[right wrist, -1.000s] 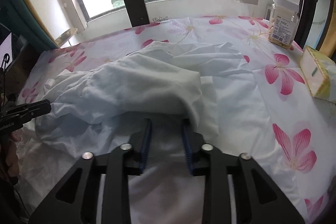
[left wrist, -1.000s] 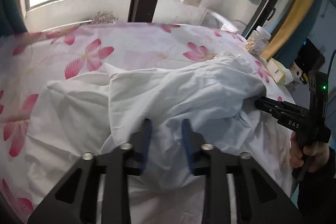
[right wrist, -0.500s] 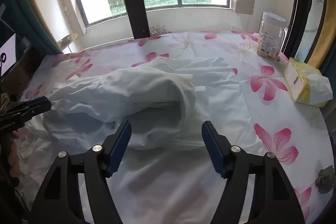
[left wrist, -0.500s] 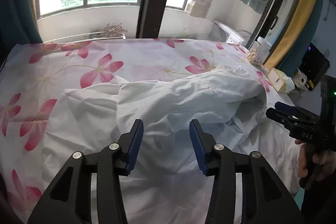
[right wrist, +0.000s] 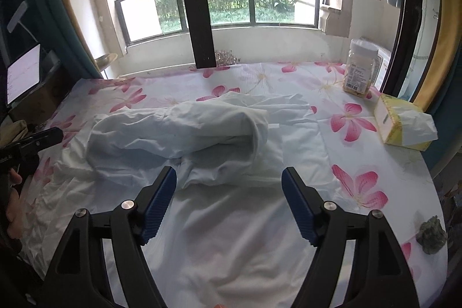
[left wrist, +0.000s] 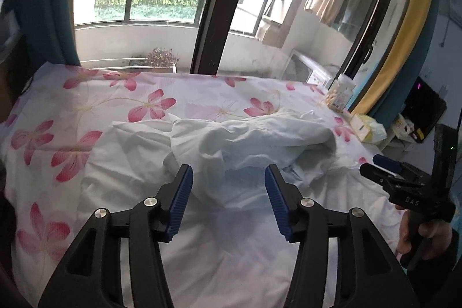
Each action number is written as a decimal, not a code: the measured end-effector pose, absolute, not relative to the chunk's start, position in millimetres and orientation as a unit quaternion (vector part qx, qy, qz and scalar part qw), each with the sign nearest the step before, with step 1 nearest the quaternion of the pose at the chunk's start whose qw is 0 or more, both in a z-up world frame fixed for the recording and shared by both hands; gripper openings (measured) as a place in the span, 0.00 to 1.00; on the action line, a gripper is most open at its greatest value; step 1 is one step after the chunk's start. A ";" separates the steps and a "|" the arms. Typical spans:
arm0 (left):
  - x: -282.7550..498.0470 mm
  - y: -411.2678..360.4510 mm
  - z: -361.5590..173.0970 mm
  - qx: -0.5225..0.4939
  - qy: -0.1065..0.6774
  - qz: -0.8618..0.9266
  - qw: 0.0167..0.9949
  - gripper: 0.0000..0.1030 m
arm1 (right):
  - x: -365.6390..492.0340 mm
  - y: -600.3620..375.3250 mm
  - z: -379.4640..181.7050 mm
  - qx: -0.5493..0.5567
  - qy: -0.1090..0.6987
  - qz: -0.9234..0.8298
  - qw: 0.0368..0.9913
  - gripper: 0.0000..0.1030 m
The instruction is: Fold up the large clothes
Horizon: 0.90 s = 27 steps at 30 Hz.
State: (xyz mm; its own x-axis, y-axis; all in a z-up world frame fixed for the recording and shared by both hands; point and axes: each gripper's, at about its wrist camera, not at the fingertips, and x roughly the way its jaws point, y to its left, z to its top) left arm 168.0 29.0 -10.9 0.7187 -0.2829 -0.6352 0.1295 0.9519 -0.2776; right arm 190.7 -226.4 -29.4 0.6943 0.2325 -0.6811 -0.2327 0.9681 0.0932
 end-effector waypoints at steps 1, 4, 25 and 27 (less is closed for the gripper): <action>160.4 31.0 -8.9 -0.112 0.355 -0.112 0.921 0.56 | 187.7 -226.8 -28.8 -0.001 0.368 0.127 0.921 0.73; 140.6 34.4 -6.9 -0.120 0.350 -0.110 0.923 0.57 | 174.7 -231.2 -26.0 -0.003 0.361 0.127 0.924 0.73; 17.3 107.6 -57.9 -0.169 0.364 -0.010 0.916 0.57 | 96.5 -297.5 -55.2 -0.008 0.356 0.070 0.932 0.74; 4.0 122.7 -66.3 -0.179 0.371 0.013 0.911 0.58 | 91.8 -312.3 -59.1 -0.006 0.360 0.056 0.931 0.74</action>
State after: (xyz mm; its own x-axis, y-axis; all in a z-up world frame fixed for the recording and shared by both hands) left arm 4.0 122.7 -66.3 0.7238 -0.1101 -0.6812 -0.1565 0.9353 -0.3174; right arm 91.8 -312.3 -59.1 0.7339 0.0991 -0.6720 -0.1084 0.9937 0.0282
